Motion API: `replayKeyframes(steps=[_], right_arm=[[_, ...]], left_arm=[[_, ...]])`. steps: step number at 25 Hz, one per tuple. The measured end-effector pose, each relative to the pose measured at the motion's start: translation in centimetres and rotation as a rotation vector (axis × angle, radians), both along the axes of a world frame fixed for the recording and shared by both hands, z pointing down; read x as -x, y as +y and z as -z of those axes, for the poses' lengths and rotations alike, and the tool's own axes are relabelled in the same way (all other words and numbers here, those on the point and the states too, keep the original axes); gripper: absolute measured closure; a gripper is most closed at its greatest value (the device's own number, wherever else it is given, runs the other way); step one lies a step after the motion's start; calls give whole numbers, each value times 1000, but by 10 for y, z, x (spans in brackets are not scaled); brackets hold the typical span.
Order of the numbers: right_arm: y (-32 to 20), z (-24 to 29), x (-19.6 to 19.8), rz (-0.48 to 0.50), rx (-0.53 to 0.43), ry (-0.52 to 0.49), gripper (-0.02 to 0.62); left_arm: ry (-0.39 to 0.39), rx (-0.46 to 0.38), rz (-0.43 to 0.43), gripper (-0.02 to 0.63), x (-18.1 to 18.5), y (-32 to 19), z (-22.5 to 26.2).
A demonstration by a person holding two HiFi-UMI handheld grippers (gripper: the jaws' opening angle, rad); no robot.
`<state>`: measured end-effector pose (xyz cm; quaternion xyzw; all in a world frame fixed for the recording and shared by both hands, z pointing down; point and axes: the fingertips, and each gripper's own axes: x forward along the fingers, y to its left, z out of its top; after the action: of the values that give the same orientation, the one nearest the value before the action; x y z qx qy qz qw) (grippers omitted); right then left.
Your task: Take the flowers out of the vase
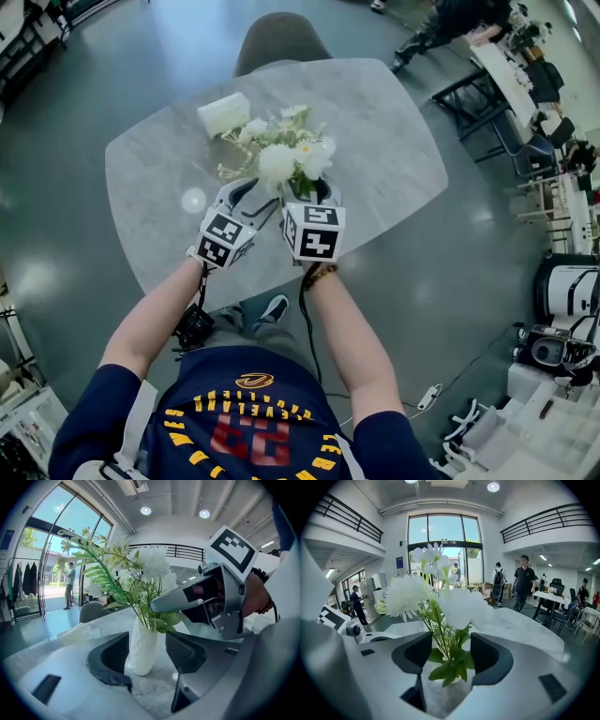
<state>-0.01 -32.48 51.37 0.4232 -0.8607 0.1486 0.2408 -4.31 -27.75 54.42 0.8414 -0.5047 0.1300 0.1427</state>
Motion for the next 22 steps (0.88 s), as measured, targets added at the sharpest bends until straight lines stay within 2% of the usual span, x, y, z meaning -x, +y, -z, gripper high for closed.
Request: replayKeyframes(steps=[10, 22], right_arm=[[-9, -13, -3, -28, 12, 66, 367], [-10, -10, -7, -6, -24, 111, 519]], left_arm=[[14, 2, 3, 379, 6, 0, -1], [20, 21, -2, 379, 3, 6, -5]])
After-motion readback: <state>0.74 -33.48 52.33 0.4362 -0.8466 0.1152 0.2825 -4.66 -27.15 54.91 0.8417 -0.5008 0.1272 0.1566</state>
